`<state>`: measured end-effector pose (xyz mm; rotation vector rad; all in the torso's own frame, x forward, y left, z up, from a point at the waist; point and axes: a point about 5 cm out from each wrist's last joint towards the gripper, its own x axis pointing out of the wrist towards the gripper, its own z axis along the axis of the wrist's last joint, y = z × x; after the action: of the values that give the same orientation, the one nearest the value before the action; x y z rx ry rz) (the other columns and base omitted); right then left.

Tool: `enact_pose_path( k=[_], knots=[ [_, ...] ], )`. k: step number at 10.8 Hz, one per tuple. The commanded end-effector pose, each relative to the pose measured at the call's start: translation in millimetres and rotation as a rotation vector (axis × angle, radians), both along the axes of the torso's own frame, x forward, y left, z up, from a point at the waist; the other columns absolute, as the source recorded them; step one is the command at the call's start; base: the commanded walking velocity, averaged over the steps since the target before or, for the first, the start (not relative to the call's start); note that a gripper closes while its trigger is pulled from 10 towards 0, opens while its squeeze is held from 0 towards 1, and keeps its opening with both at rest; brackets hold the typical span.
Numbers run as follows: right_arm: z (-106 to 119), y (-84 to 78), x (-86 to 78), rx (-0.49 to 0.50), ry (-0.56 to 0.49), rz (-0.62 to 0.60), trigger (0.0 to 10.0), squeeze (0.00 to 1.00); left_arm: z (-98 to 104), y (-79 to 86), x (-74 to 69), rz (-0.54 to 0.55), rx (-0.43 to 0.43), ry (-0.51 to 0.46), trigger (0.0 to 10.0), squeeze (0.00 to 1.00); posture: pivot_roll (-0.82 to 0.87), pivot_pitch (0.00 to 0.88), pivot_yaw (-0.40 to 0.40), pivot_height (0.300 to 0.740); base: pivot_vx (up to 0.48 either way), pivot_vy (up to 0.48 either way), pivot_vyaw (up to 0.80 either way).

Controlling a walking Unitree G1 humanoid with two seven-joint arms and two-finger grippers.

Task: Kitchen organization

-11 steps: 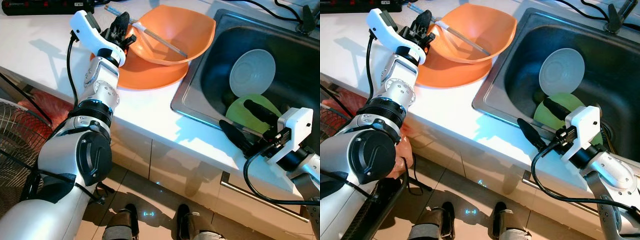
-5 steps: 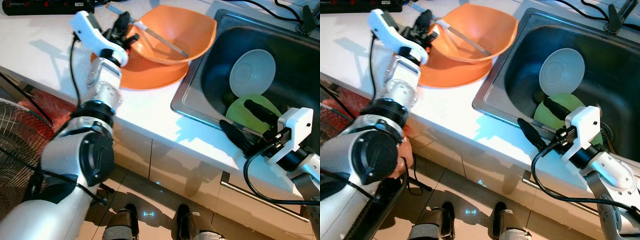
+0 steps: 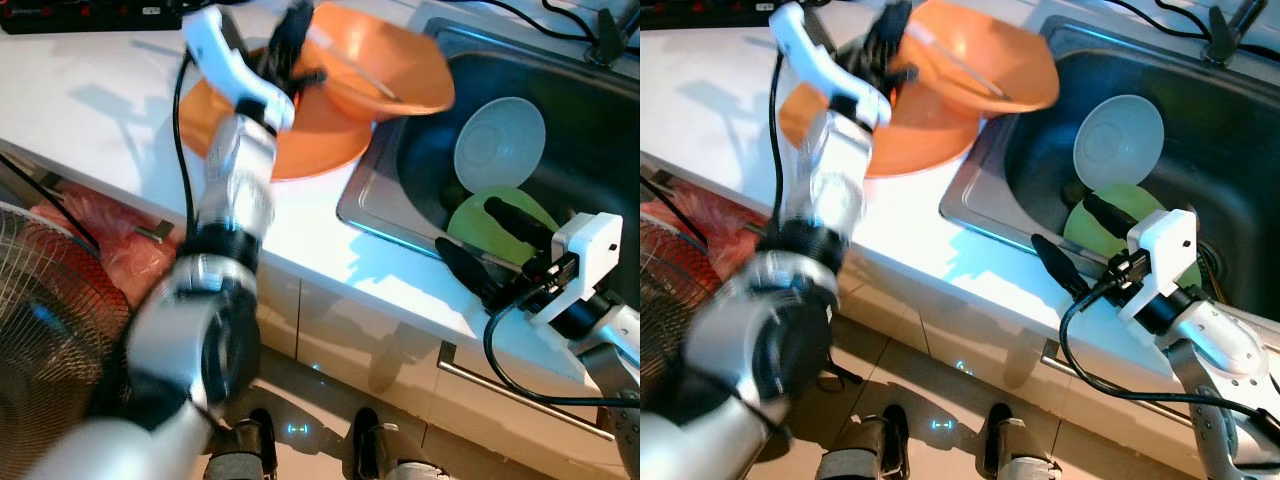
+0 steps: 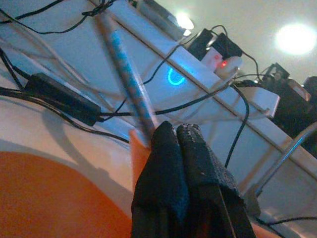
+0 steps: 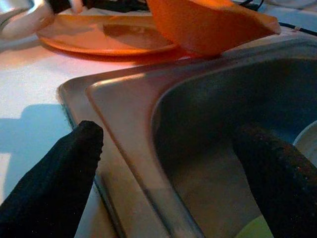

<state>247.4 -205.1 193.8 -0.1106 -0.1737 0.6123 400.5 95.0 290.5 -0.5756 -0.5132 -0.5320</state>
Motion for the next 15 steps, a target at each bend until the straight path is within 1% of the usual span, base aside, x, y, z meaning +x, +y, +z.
enact_pose_path(
  k=[1, 2, 3, 5, 6, 8, 9, 10, 11, 12, 13, 15],
  knots=[
    [-26.8, -3.6, 0.1, -0.001, 0.136, -0.027, 10.0, 0.00, 9.6, -2.1, -4.0, -0.008, 0.022, -0.040, 10.0, 0.00, -0.09, 0.295, -0.008, 0.740, 0.000, 0.000, 0.00],
    [-26.9, -1.0, 2.3, 0.006, 0.133, -0.020, 10.0, 0.00, 6.4, 4.7, -9.9, 0.016, 0.042, -0.050, 10.0, 0.00, -0.08, 0.290, -0.009, 0.740, 0.000, 0.000, 0.00],
    [-27.9, 1.5, 3.6, 0.010, 0.132, -0.012, 10.0, 0.00, -3.6, 14.9, -18.9, 0.049, 0.064, -0.032, 10.0, 0.00, -0.07, 0.285, -0.008, 0.740, 0.000, 0.000, 0.00],
    [-27.6, 1.5, 7.5, 0.014, 0.125, -0.006, 10.0, 0.00, -19.5, 32.5, -33.0, 0.105, 0.082, 0.018, 10.0, 0.00, -0.04, 0.274, -0.013, 0.740, 0.000, 0.000, 0.00],
    [-27.7, 2.5, 9.2, 0.014, 0.123, -0.001, 10.0, 0.00, -20.7, 36.4, -36.2, 0.118, 0.086, 0.025, 10.0, 0.00, -0.04, 0.269, -0.013, 0.740, 0.000, 0.000, 0.00],
    [-27.2, 5.8, 14.3, 0.017, 0.116, 0.012, 10.0, 0.00, -16.7, 35.2, -44.2, 0.119, 0.112, 0.020, 10.0, 0.00, -0.03, 0.254, -0.016, 0.740, 0.000, 0.000, 0.00],
    [-26.9, 5.8, 15.4, 0.016, 0.113, 0.014, 10.0, 0.00, -13.0, 34.5, -47.8, 0.135, 0.173, -0.002, 10.0, 0.59, -0.03, 0.246, -0.015, 0.740, 0.000, 0.000, 0.00],
    [-27.1, 5.6, 16.8, 0.017, 0.110, 0.014, 10.0, 0.00, -9.4, 34.8, -52.6, 0.135, 0.241, -0.031, 10.0, 1.00, -0.02, 0.238, -0.011, 0.740, 0.000, 0.000, 0.00],
    [-27.7, 6.0, 18.4, 0.019, 0.106, 0.013, 10.0, 0.00, -7.3, 36.3, -56.2, 0.142, 0.334, -0.059, 10.0, 1.00, -0.02, 0.232, -0.007, 0.740, 0.000, 0.000, 0.00],
    [-28.2, 6.7, 19.7, 0.021, 0.105, 0.013, 10.0, 0.00, -5.8, 38.2, -57.9, 0.139, 0.345, -0.062, 10.0, 1.00, -0.01, 0.227, -0.003, 0.740, 0.000, 0.000, 0.00],
    [-28.4, 8.9, 22.9, 0.031, 0.095, 0.013, 10.0, 0.00, -1.9, 43.3, -58.2, 0.161, 0.349, -0.066, 10.0, 1.00, 0.00, 0.218, 0.005, 0.740, 0.000, 0.000, 0.00],
    [-27.9, 11.0, 25.6, 0.036, 0.086, 0.014, 10.0, 0.00, -2.1, 41.9, -59.2, 0.155, 0.353, -0.065, 10.0, 1.00, 0.00, 0.213, 0.006, 0.740, 0.000, 0.000, 0.00]
  ],
)
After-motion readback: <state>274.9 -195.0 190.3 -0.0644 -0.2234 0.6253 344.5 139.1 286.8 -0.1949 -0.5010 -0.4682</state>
